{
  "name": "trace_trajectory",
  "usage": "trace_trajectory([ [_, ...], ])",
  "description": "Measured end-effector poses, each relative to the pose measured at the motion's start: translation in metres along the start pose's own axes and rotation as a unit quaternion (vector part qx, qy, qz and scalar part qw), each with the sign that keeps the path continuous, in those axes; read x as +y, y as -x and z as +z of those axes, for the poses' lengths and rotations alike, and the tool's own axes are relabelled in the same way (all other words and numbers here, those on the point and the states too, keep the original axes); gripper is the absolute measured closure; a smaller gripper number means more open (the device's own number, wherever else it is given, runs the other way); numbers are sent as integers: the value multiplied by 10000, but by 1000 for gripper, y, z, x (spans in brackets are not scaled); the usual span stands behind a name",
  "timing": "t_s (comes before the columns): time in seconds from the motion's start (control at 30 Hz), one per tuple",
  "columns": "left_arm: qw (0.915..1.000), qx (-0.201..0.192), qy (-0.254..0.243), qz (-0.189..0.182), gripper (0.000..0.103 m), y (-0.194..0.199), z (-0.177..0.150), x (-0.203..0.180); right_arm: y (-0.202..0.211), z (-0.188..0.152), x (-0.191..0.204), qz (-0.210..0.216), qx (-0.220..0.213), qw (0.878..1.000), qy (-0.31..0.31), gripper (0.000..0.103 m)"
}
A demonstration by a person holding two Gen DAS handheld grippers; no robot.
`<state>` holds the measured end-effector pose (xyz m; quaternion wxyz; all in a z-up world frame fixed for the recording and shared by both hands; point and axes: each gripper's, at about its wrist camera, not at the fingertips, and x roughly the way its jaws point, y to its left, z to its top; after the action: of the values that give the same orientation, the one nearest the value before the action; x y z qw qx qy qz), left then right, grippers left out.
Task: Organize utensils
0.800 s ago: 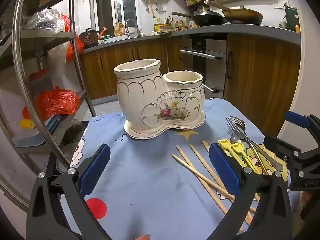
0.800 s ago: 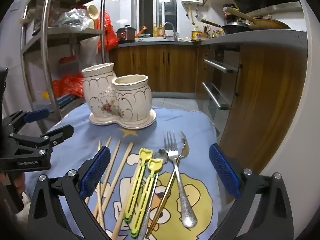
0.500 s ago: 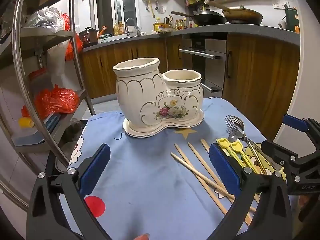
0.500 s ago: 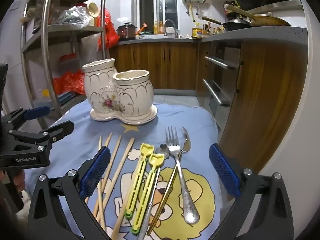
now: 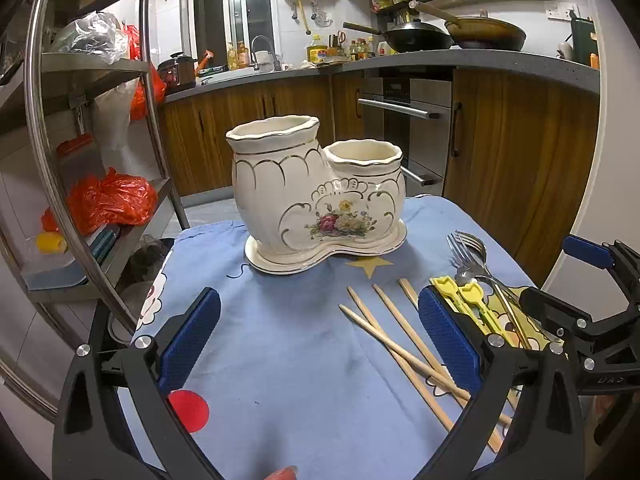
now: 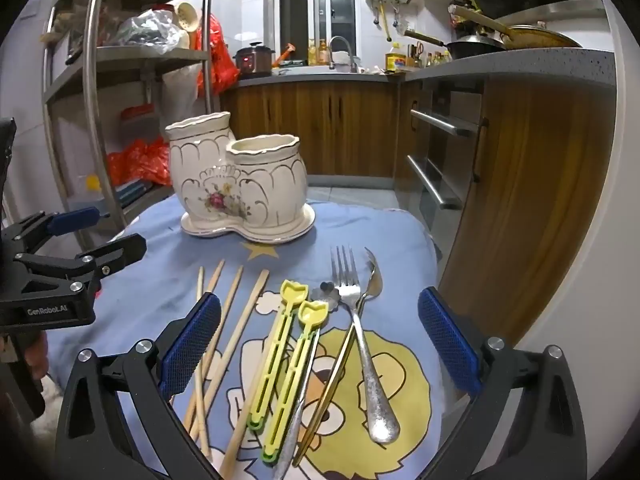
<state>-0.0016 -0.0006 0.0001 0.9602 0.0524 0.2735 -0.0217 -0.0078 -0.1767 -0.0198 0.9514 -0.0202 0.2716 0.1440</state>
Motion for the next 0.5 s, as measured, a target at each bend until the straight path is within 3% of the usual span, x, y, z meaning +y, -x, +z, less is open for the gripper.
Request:
trace_trajectory([
  [0.5,10000,18,25,-27,5,-2,-3,-2,-3,-1,1,10,31,10000,91,5],
])
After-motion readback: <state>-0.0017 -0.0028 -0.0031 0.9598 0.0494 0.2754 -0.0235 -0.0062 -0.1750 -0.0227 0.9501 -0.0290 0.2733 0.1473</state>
